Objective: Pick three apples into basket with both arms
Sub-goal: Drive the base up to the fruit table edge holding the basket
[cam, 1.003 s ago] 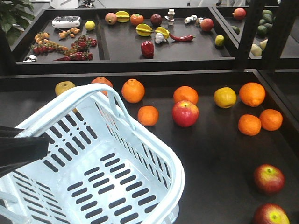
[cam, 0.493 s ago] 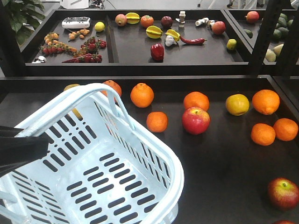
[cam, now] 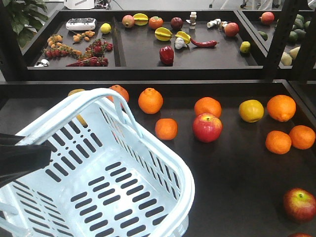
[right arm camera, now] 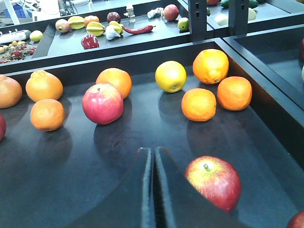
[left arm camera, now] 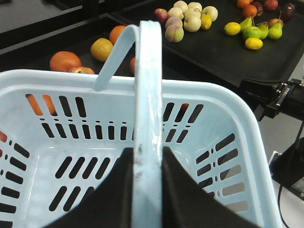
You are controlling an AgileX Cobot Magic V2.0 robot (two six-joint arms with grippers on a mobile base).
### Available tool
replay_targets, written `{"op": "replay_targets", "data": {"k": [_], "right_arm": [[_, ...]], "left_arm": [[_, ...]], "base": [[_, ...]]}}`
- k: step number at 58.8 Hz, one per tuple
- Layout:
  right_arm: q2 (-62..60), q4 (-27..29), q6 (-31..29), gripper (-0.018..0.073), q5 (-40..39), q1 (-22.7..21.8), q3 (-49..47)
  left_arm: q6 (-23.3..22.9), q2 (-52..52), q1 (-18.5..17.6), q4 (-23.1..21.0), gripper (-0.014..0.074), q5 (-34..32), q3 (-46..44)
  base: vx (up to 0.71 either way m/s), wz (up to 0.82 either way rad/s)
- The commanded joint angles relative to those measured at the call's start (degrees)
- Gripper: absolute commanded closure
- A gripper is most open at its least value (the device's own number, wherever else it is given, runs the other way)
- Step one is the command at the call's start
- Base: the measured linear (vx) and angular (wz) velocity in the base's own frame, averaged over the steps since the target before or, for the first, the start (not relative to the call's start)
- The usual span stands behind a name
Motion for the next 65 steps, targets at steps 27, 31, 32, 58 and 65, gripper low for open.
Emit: {"op": "replay_targets", "data": {"k": [27,31,32,58,65], "right_arm": [[-0.09,-0.96,-0.15,0.0564,-4.16,-0.18,0.51],[-0.09,-0.96,-0.15,0.0564,-4.16,-0.18,0.51],[-0.09,-0.96,-0.15,0.0564,-4.16,-0.18,0.51],[-0.09,-0.96,-0.15,0.0564,-4.16,-0.18,0.51],[-0.09,-0.96,-0.15,0.0564,-4.16,-0.18,0.51]], "left_arm": [[-0.14,-0.14,-0.19,-3.73,0.0602,-3.70,-1.47],[-0.14,-0.14,-0.19,-3.73,0.0602,-3.70,-1.47],[-0.14,-0.14,-0.19,-3.73,0.0602,-3.70,-1.47],[-0.14,-0.14,-0.19,-3.73,0.0602,-3.70,-1.47],[-0.14,-0.14,-0.19,-3.73,0.0602,-3.70,-1.47]], "base": [[0.00,0.00],[0.00,0.00],[0.00,0.00],[0.00,0.00],[0.00,0.00]]}}
